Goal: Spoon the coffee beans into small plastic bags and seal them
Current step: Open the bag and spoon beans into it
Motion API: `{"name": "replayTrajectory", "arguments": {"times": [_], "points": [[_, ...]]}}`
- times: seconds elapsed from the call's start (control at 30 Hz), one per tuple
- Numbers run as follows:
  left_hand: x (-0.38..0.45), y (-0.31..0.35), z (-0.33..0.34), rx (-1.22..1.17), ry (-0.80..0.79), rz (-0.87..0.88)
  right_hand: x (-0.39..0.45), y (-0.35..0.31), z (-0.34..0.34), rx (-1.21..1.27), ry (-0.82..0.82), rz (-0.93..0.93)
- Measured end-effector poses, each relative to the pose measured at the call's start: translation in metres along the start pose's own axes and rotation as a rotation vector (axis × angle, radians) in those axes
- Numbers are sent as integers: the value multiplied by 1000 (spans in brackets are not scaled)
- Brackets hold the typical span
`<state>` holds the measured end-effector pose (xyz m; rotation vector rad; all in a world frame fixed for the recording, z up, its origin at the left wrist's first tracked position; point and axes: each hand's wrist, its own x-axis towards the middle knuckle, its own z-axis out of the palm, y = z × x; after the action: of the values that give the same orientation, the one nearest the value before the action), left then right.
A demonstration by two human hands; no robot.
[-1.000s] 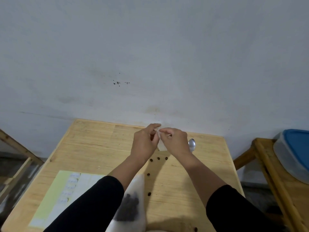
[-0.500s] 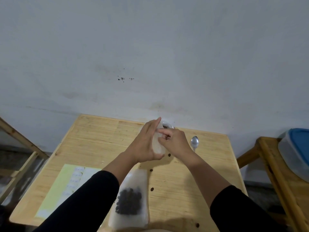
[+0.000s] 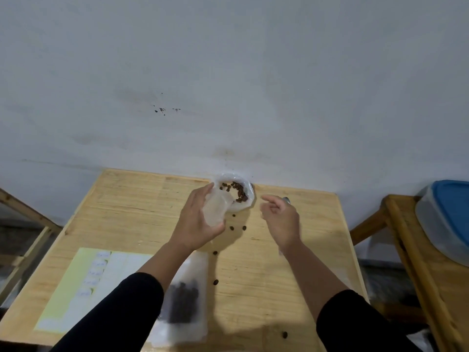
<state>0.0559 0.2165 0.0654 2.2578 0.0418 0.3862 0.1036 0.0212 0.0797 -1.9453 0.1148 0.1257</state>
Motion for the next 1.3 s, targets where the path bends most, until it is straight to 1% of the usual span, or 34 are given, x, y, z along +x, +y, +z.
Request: {"name": "replayTrajectory", "arguments": {"times": [0.07,0.1,0.13,0.2,0.3,0.37,0.5,0.57,0.67,0.77,0.87,0.97,1.2,1.3], "points": [[-1,-1,1,11,46,-49,5,32,-11,-212,178,65],[-2,-2,2,18,63,-65,7,48,-14,-279,215,80],[-3,-2,3,20,76,-83,8,61,-15,-329,220,87],[-5,-2,7,16,94,-134,11,80,-14,-398,177,95],[-8,-1,13,35,130,-187,16,92,-9,-450,155,97],[-9,1,16,22,165,-229,18,96,-6,-445,174,111],[-6,1,17,-10,192,-292,21,94,0,-386,201,281],[-3,-1,15,-32,192,-306,22,94,0,-394,193,307],[4,-9,10,-67,171,-314,22,89,-1,-335,277,332],[12,-16,3,-106,123,-307,17,74,2,-266,385,309],[21,-24,-4,-127,86,-288,7,48,14,-151,434,220],[28,-32,-7,-158,63,-266,2,24,33,-76,383,145],[31,-45,-12,-193,1,-234,-17,-11,73,136,141,9],[30,-48,-11,-211,-28,-249,-18,-11,81,171,94,15]]}}
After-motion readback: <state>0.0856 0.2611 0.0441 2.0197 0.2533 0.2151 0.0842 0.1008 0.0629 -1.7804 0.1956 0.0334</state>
